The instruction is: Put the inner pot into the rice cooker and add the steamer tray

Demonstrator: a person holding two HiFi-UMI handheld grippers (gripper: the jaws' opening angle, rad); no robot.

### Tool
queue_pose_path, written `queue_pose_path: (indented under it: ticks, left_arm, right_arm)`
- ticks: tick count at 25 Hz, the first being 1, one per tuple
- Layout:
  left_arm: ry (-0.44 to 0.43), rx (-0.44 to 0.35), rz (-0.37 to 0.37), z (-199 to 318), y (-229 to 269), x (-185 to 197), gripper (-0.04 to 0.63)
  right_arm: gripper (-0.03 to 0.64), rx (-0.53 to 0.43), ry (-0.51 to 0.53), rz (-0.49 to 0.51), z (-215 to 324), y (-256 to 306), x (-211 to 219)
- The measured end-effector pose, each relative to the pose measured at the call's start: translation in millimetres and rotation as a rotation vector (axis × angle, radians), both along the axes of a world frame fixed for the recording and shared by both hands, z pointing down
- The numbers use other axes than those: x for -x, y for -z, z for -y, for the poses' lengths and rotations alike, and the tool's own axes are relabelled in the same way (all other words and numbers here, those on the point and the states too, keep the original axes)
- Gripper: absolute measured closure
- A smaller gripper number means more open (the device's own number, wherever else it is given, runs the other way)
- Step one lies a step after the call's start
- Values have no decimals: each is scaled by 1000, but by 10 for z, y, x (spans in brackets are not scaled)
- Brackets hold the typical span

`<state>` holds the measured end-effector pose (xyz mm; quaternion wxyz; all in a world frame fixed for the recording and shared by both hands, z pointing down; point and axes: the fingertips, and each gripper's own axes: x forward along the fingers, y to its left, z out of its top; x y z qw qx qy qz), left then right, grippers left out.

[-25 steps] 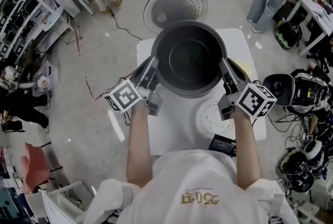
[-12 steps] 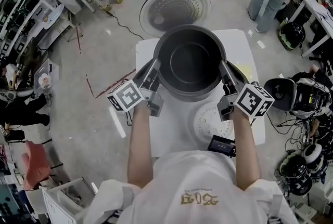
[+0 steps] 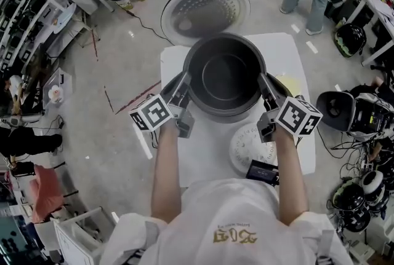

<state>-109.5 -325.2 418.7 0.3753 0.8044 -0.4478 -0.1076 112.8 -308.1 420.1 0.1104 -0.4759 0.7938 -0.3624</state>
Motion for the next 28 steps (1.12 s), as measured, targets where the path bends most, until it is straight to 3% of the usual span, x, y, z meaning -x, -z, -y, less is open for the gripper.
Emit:
queue_pose_path:
  ticks: [10, 19, 28]
  left_arm:
    - [-1, 63, 70, 84, -301, -13, 529]
    - [-11, 104, 247, 109, -567, -75, 514]
    - [-29, 136, 336, 141, -717, -91, 505]
  right_arm:
    - [555, 62, 13, -46, 127, -318, 6]
    - [548, 86, 29, -150, 189, -562, -26]
    - [540, 88, 48, -239, 245, -673, -15]
